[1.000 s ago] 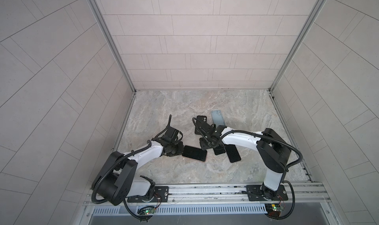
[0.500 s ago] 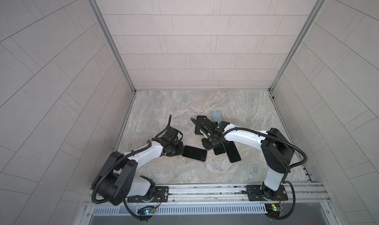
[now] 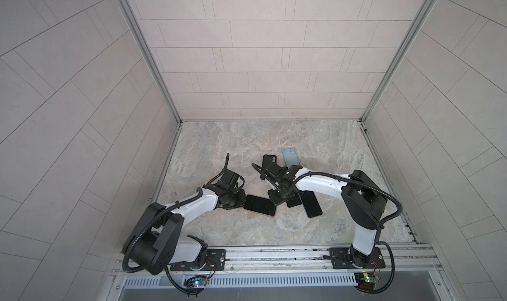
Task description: Put the phone into the phone case
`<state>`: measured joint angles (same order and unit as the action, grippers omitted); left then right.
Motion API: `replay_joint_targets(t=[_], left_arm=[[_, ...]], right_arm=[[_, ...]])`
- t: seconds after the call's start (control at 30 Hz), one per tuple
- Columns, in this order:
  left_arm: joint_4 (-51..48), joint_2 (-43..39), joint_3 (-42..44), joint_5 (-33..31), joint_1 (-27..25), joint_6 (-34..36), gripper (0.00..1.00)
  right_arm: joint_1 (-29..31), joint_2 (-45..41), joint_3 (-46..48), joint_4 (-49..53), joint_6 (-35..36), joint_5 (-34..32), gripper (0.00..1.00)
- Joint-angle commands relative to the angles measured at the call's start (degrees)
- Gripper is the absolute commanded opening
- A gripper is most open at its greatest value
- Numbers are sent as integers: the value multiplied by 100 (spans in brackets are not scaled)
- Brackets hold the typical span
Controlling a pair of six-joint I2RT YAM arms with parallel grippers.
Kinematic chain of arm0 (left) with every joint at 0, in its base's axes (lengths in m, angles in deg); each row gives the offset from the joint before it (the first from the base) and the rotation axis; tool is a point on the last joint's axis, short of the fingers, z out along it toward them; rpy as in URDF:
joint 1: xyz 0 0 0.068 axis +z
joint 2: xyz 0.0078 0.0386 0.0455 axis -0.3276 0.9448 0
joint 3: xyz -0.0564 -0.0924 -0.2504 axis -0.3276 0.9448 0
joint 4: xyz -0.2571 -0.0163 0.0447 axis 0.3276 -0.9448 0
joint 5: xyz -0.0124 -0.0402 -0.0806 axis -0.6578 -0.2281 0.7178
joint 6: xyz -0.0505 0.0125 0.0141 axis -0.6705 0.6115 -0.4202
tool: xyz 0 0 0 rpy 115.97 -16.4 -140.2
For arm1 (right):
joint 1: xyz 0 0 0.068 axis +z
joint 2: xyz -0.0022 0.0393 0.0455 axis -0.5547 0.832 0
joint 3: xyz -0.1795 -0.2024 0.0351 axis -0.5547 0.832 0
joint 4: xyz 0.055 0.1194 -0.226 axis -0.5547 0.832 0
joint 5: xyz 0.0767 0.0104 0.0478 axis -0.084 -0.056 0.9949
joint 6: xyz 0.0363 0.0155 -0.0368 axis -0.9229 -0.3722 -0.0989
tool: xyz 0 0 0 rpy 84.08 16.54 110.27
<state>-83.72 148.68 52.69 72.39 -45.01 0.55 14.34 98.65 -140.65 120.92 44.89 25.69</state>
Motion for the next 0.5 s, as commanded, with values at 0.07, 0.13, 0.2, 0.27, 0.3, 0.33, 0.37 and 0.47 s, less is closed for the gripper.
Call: replay_joint_targets(t=[0.07,0.13,0.2,0.27,0.3,0.33,0.37,0.47], left_arm=[[-216,-55,41,-79,-18,21,13],[-212,-52,41,-78,-13,21,13],[-220,-55,41,-69,-13,21,13],[-239,-66,32,-56,-13,21,13],[-243,-63,33,-61,-13,21,13],[-247,-66,27,-54,-13,21,13],[-245,-66,33,-56,-13,14,13],[-221,-12,16,-33,-15,21,13]], right_arm=[[125,157,137,371,50,-265,14],[169,265,128,486,27,-335,13],[189,426,134,545,15,-258,11],[209,551,208,547,15,-119,10],[215,579,244,538,15,-56,10],[216,609,283,540,30,6,10],[216,641,312,555,56,60,10],[215,741,339,666,135,122,11]])
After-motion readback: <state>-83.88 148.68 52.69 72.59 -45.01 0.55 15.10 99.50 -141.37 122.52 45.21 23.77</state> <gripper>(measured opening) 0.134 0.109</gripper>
